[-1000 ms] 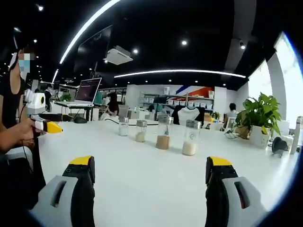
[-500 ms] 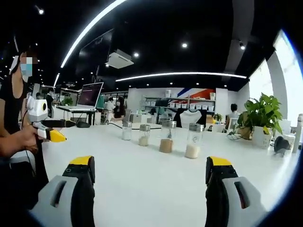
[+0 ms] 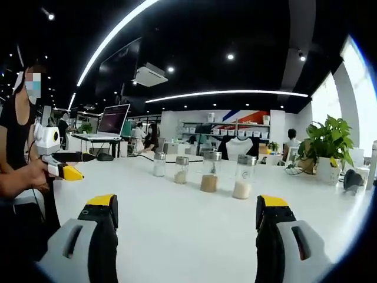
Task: Rotate the seasoning bottle until the label or dispensing opening points toward the visible target arrow and the bottle remains upright within the marked orientation range
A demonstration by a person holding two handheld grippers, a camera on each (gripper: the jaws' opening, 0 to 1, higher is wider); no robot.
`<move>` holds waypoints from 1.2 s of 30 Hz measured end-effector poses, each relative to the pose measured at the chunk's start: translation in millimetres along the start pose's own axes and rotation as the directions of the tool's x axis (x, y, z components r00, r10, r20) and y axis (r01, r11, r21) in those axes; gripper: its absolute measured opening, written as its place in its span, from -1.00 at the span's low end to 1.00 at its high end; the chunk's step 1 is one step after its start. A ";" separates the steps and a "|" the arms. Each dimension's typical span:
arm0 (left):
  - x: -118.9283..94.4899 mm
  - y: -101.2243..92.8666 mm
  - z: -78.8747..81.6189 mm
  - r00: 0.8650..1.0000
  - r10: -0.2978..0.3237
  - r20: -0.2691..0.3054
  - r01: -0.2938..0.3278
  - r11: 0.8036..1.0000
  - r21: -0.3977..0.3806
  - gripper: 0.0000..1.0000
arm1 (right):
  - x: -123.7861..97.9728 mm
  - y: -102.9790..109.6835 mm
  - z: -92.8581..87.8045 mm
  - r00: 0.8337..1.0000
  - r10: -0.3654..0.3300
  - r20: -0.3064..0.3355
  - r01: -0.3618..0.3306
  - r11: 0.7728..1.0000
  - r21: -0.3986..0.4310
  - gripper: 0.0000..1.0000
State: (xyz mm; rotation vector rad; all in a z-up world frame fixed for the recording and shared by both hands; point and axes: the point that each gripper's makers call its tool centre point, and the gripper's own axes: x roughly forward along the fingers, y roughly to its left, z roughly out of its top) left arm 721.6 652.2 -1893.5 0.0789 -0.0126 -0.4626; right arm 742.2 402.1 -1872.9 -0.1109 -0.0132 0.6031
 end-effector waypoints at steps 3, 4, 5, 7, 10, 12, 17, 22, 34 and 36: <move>0.1 -1.7 -2.0 1.000 -0.001 -0.003 0.001 1.000 -0.006 0.99 | -0.5 -0.4 1.2 1.000 -0.002 0.006 0.002 1.000 0.000 0.99; -0.1 -1.6 -2.7 1.000 0.001 -0.005 -0.001 1.000 -0.007 0.99 | -0.4 0.2 1.7 1.000 0.000 0.007 0.000 1.000 0.001 0.99; -0.3 -0.9 -3.0 1.000 0.005 -0.005 -0.005 1.000 -0.008 0.99 | -0.4 0.6 2.1 1.000 0.002 0.008 -0.002 1.000 0.000 0.99; -0.8 -1.1 -2.0 1.000 0.006 0.000 -0.006 1.000 -0.010 0.99 | -0.2 1.0 2.7 1.000 0.003 0.009 -0.003 1.000 -0.005 0.99; -1.4 -0.4 -2.1 1.000 0.013 0.001 -0.013 1.000 -0.009 0.99 | 0.7 0.7 2.4 1.000 0.005 0.008 -0.005 1.000 -0.006 0.99; -1.5 0.2 -2.9 1.000 0.015 -0.002 -0.015 1.000 -0.010 0.99 | 1.1 0.2 1.7 1.000 0.005 0.008 -0.005 1.000 -0.003 0.99; -2.0 0.7 -4.0 1.000 0.018 -0.001 -0.018 1.000 -0.013 0.99 | 2.2 2.1 1.1 1.000 0.005 0.005 -0.004 1.000 -0.008 0.99; -1.4 2.8 -4.7 1.000 0.016 0.001 -0.016 1.000 -0.024 1.00 | 4.9 7.3 -1.2 1.000 0.013 -0.005 -0.013 1.000 -0.015 0.99; 10.1 13.4 -2.9 0.999 0.034 -0.003 -0.034 0.999 -0.024 0.99 | 8.1 11.4 -2.1 1.000 0.015 0.001 -0.015 1.000 0.009 0.99; 12.1 14.9 0.7 0.999 0.035 0.008 -0.034 0.999 -0.019 0.99 | 8.9 12.7 -2.0 1.000 0.018 0.001 -0.018 1.000 0.007 0.99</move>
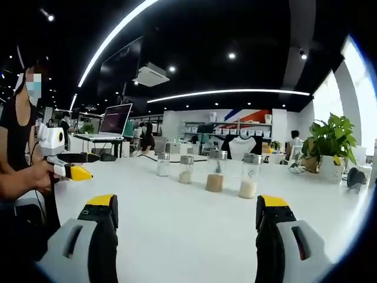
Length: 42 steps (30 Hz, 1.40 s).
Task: Rotate the seasoning bottle until the label or dispensing opening points toward the visible target arrow and the bottle remains upright within the marked orientation range
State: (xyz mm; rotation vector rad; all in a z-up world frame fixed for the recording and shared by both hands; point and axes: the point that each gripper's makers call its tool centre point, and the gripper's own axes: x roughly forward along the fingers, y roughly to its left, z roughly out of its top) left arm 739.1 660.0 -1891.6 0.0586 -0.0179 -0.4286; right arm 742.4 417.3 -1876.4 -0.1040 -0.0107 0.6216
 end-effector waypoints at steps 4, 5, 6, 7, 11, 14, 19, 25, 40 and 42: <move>6.1 3.6 5.8 1.000 0.004 0.004 -0.004 1.000 0.018 0.99 | 1.1 2.5 -0.8 1.000 0.007 -0.002 -0.007 1.000 -0.003 0.99; 7.8 4.3 6.7 1.000 0.004 0.002 -0.004 1.000 0.024 0.99 | 1.2 3.0 -0.9 1.000 0.009 -0.003 -0.009 1.000 -0.003 0.99; 10.0 5.1 8.2 1.000 0.003 0.002 -0.004 1.000 0.029 0.99 | 1.3 3.4 -0.8 1.000 0.010 -0.004 -0.010 1.000 -0.004 0.99; 13.0 6.3 9.4 1.000 0.002 0.004 -0.002 0.999 0.032 0.99 | 1.3 3.6 -0.1 1.000 0.011 -0.002 -0.011 1.000 -0.006 0.99; 24.5 12.1 6.0 1.000 0.004 -0.008 -0.003 1.000 0.029 0.99 | 1.2 4.0 1.0 1.000 0.013 0.003 -0.013 1.000 -0.002 0.99; 33.2 15.9 2.7 1.000 -0.001 -0.011 0.002 1.000 0.016 0.99 | 0.8 2.8 0.6 1.000 0.011 0.004 -0.011 1.000 0.001 0.99; 46.2 24.7 0.1 1.000 0.004 -0.025 -0.005 1.000 -0.008 0.99 | 1.1 3.1 0.4 1.000 0.016 0.008 -0.016 1.000 0.009 0.99; 61.2 36.4 -1.1 0.999 0.025 -0.034 -0.026 0.999 -0.036 0.99 | 2.4 4.6 -1.1 1.000 0.020 0.006 -0.020 1.000 0.014 0.99; 98.0 66.7 4.6 0.998 0.056 0.014 -0.055 0.997 -0.057 0.94 | 4.8 8.7 -4.2 1.000 0.024 -0.001 -0.024 0.999 0.024 0.99; 100.5 69.4 6.0 0.998 0.061 0.017 -0.060 0.997 -0.054 0.93 | 5.2 9.1 -4.9 1.000 0.024 -0.003 -0.024 0.999 0.025 0.99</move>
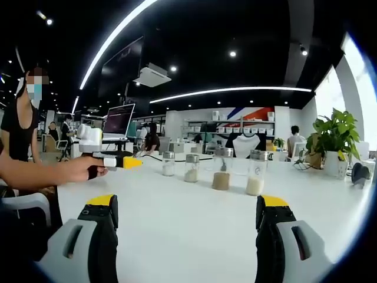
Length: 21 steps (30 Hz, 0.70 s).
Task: Rotate the seasoning bottle until the label or dispensing opening points toward the visible target arrow and the bottle remains upright within the marked orientation range
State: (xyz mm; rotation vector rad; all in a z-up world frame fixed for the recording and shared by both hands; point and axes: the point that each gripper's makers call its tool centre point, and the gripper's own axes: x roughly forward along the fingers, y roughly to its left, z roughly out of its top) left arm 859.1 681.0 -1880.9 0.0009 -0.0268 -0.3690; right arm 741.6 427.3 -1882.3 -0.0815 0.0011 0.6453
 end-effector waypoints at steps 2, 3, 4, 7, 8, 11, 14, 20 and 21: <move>9.3 8.2 0.2 1.000 0.007 -0.003 -0.007 1.000 0.003 0.92 | 0.2 2.0 -2.8 1.000 0.000 -0.008 0.000 1.000 0.003 0.99; 10.9 8.8 -0.7 1.000 0.007 -0.008 -0.007 1.000 0.003 0.91 | -0.2 2.3 -3.6 1.000 -0.001 -0.010 0.001 1.000 0.003 0.99; 12.6 9.7 -1.7 1.000 0.009 -0.014 -0.009 1.000 0.000 0.91 | -1.0 3.0 -4.4 1.000 -0.003 -0.013 0.003 1.000 0.004 0.99; 18.6 8.7 -2.6 1.000 0.006 -0.017 -0.006 1.000 -0.005 0.88 | -3.8 3.8 -3.7 1.000 -0.009 -0.011 0.009 1.000 0.001 0.99; 20.3 8.2 -2.7 1.000 0.005 -0.019 -0.005 1.000 -0.002 0.88 | -4.4 3.9 -3.4 1.000 -0.010 -0.011 0.010 1.000 0.001 0.99; 27.2 7.7 -2.0 1.000 0.007 -0.010 -0.007 0.999 0.035 0.82 | -5.6 3.8 -3.5 1.000 -0.016 -0.011 0.016 1.000 0.000 0.99; 36.7 12.8 -3.1 1.000 0.022 -0.011 -0.021 0.999 0.045 0.74 | -5.5 5.5 -5.4 1.000 -0.013 -0.017 0.013 1.000 0.001 0.99; 58.7 17.0 1.0 0.999 0.039 -0.011 -0.038 0.997 0.072 0.65 | -3.2 6.9 -4.8 1.000 -0.006 -0.016 0.006 1.000 -0.001 0.99; 63.9 17.4 0.7 0.999 0.039 -0.018 -0.038 0.996 0.083 0.65 | -3.2 6.5 -5.5 1.000 -0.007 -0.016 0.007 1.000 0.002 0.99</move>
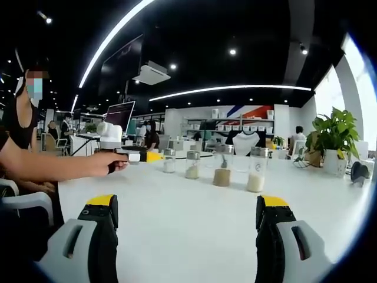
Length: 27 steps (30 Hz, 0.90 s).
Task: Rotate the seasoning bottle until the label or dispensing opening points toward the visible target arrow and the bottle remains upright within the marked orientation range
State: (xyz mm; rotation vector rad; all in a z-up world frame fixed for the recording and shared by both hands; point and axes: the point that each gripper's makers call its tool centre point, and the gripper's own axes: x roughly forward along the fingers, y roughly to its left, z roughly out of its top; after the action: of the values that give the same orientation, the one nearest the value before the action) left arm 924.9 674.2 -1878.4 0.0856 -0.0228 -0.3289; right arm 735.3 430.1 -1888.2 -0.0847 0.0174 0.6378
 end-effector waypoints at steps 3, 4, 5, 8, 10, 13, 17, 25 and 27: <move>7.9 0.4 -0.7 1.000 0.003 -0.007 -0.003 1.000 -0.001 0.63 | -0.3 -1.4 -1.9 1.000 0.000 -0.004 0.000 1.000 0.005 0.99; 11.1 0.8 -1.3 1.000 0.005 -0.009 -0.005 1.000 0.000 0.62 | -0.9 -2.4 -1.8 1.000 -0.003 -0.003 0.003 1.000 0.006 0.99; 13.6 0.8 -2.6 1.000 0.007 -0.014 -0.007 1.000 0.003 0.61 | -1.3 -3.0 -1.5 1.000 -0.004 -0.002 0.004 1.000 0.007 0.99; 21.1 2.8 -6.6 1.000 0.009 -0.023 -0.009 1.000 0.001 0.58 | -2.7 -4.5 -1.0 1.000 -0.007 0.001 0.007 1.000 0.007 0.99; 25.6 4.1 -9.6 1.000 0.006 -0.028 -0.006 1.000 0.001 0.54 | -5.1 -7.3 -4.1 1.000 -0.017 -0.006 0.017 1.000 0.012 0.99; 32.5 10.3 -12.6 0.999 0.019 -0.032 -0.019 1.000 -0.005 0.49 | -9.5 -12.5 -8.9 0.999 -0.033 -0.015 0.033 0.999 0.021 0.99; 38.7 12.9 -10.7 0.999 0.027 -0.024 -0.028 0.999 -0.015 0.43 | -14.9 -19.1 -10.0 0.998 -0.055 -0.019 0.056 0.998 0.027 0.99; 52.2 14.0 -14.0 0.999 0.027 -0.042 -0.026 0.999 0.024 0.25 | -13.4 -11.6 -6.6 0.999 -0.044 -0.008 0.045 0.999 0.031 0.99; 54.8 13.8 -12.2 0.999 0.021 -0.038 -0.021 1.000 0.008 0.16 | -12.2 -9.4 -6.8 0.999 -0.039 -0.010 0.040 0.999 0.024 0.99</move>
State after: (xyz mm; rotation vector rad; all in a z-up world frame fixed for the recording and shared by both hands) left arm 981.6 670.4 -1889.0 0.0988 0.0129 -0.3064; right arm 731.1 414.7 -1893.8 -0.0642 0.0329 0.5975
